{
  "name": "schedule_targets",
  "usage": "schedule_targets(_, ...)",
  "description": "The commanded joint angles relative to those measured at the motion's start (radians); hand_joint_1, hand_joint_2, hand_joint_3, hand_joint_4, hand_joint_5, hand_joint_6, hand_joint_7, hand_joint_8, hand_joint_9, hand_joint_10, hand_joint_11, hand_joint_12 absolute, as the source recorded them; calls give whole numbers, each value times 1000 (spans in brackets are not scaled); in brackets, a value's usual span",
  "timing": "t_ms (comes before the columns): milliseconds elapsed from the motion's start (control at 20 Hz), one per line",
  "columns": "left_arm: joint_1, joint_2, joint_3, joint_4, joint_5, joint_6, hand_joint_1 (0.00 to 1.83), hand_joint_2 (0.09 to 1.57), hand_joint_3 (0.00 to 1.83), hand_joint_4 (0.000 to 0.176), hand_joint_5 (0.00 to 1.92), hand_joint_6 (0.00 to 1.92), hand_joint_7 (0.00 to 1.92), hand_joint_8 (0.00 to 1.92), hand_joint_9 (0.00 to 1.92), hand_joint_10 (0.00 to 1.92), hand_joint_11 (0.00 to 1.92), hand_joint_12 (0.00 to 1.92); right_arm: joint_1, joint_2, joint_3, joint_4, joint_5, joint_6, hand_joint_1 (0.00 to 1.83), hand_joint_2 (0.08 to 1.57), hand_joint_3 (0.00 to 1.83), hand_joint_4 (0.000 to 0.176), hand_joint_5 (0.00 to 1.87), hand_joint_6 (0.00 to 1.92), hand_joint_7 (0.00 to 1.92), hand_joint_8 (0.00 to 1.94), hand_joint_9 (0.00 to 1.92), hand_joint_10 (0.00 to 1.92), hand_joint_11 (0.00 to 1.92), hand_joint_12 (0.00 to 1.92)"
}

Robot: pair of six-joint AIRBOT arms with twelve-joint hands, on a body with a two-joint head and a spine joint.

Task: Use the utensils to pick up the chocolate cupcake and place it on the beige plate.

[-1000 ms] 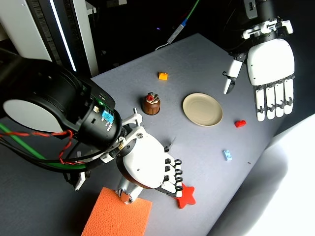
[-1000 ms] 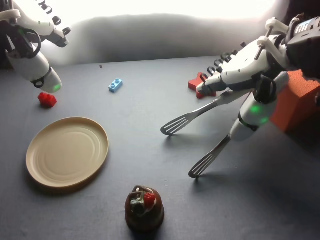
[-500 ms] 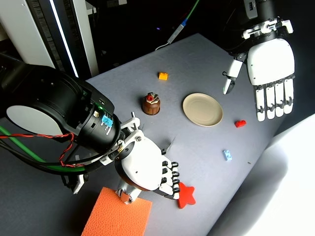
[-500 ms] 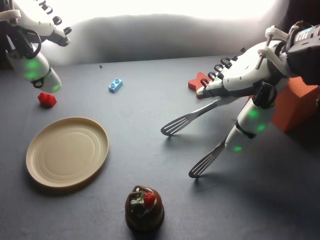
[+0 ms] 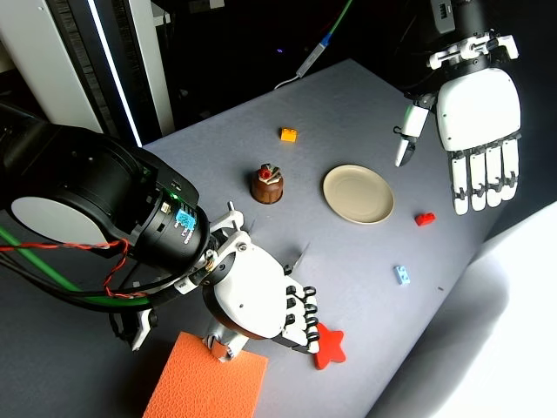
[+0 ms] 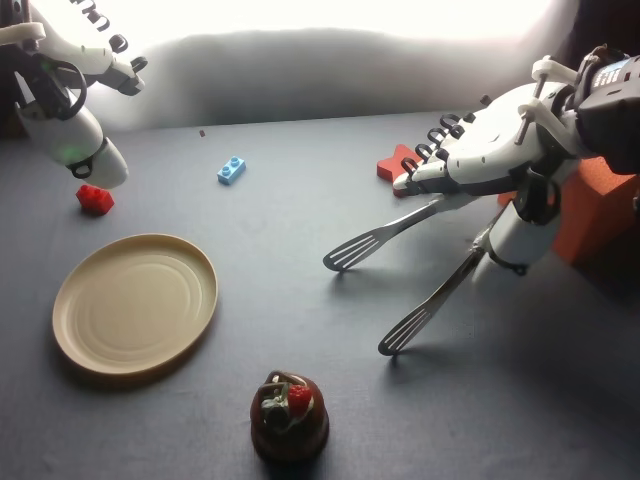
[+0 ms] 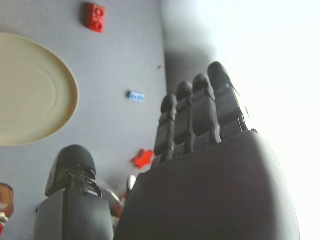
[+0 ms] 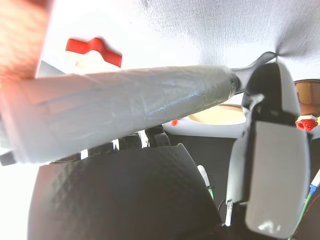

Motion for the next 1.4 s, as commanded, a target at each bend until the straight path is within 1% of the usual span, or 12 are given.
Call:
schedule_targets(0,-6,4,-1,42,-55,7,187,1102,0,0,109,5,135,4,88,5,0,216,-1,12,2,-12,52,-14,613,969,28,0,0,0,0,0,0,0,20,9)
schedule_targets(100,-6,4,-2,42,-54,7,208,1096,0,0,118,5,140,4,95,5,0,255,-3,14,2,-12,52,-15,681,1004,40,0,0,0,0,0,1,0,3,1)
schedule_targets(150,-5,4,-2,42,-54,7,226,1088,0,0,121,3,135,2,103,5,0,303,-4,14,2,-12,52,-15,726,1113,47,0,0,0,0,0,21,1,10,13)
schedule_targets(250,-5,4,-2,42,-54,7,217,1089,0,0,113,0,123,1,95,1,0,270,-5,13,2,-12,52,-15,853,1208,0,0,0,0,0,0,35,3,0,251)
schedule_targets(350,-5,4,-4,42,-54,7,195,1095,3,0,104,1,116,0,89,0,0,250,-5,13,0,-12,52,-15,918,1284,25,0,0,0,0,0,34,1,0,237)
schedule_targets(550,-4,4,-5,42,-52,7,216,1088,0,0,147,9,135,3,88,0,0,267,-8,13,-1,-12,52,-15,1054,1301,46,0,26,5,40,7,79,8,0,428)
schedule_targets(700,-4,4,-5,42,-52,7,217,1085,0,0,154,4,152,4,113,6,0,337,-8,13,-1,-12,53,-15,1115,1300,65,0,25,2,44,2,65,3,0,383)
schedule_targets(800,-4,4,-5,42,-51,7,233,1082,0,0,156,4,154,3,114,4,0,342,-8,14,-1,-12,52,-14,1176,1303,101,0,95,13,103,10,115,13,0,486)
schedule_targets(900,-4,4,-6,42,-50,7,259,1076,0,0,152,1,154,1,108,1,0,303,-8,17,-1,-12,52,-10,1145,1161,327,0,157,3,166,5,178,1,0,649)
schedule_targets(1050,-3,4,-5,42,-50,7,250,1080,0,0,138,1,138,0,90,0,0,253,-2,22,-1,-12,38,20,1114,1161,443,0,142,1,154,1,167,1,0,578)
schedule_targets(1250,-2,4,-5,42,-47,9,252,1084,0,0,125,3,124,3,80,2,0,242,-2,27,-1,-12,33,37,954,1232,377,0,129,0,147,0,156,0,0,498)
schedule_targets(1350,-2,4,-5,42,-46,10,248,1083,0,0,136,4,130,3,93,4,0,300,0,28,-1,-12,28,43,959,1241,355,0,135,3,149,2,150,0,0,489)
